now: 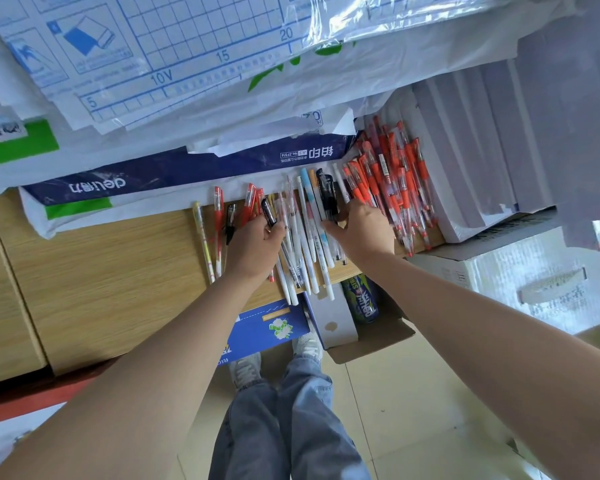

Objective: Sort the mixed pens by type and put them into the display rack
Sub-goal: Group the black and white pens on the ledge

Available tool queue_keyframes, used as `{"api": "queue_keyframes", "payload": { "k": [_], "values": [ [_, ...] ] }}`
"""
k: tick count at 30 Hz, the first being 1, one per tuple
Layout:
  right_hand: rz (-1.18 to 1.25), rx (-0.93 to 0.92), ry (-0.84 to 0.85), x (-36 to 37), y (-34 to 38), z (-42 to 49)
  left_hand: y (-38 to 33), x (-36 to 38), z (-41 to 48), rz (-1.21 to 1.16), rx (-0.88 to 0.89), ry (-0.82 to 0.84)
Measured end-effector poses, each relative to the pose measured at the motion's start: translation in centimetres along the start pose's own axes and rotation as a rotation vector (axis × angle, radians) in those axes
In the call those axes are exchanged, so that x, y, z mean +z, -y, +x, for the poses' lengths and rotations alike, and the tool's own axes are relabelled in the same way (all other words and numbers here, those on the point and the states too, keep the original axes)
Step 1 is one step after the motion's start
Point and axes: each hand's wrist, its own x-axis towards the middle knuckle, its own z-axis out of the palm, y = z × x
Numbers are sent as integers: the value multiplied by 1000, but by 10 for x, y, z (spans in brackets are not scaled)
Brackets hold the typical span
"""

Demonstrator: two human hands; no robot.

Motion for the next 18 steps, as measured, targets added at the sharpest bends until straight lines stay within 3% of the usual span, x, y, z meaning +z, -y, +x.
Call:
{"api": "queue_keyframes", "payload": {
  "k": [7,12,18],
  "values": [
    [40,-49,-1,4,-6,0,-1,0,-1,-31,-18,3],
    [254,-105,-14,0,-9,-1,-2,-2,1,-168,-69,32],
    [412,-280,362,-12,2,-25,-18,-2,-7,-355,-107,96]
  ]
}}
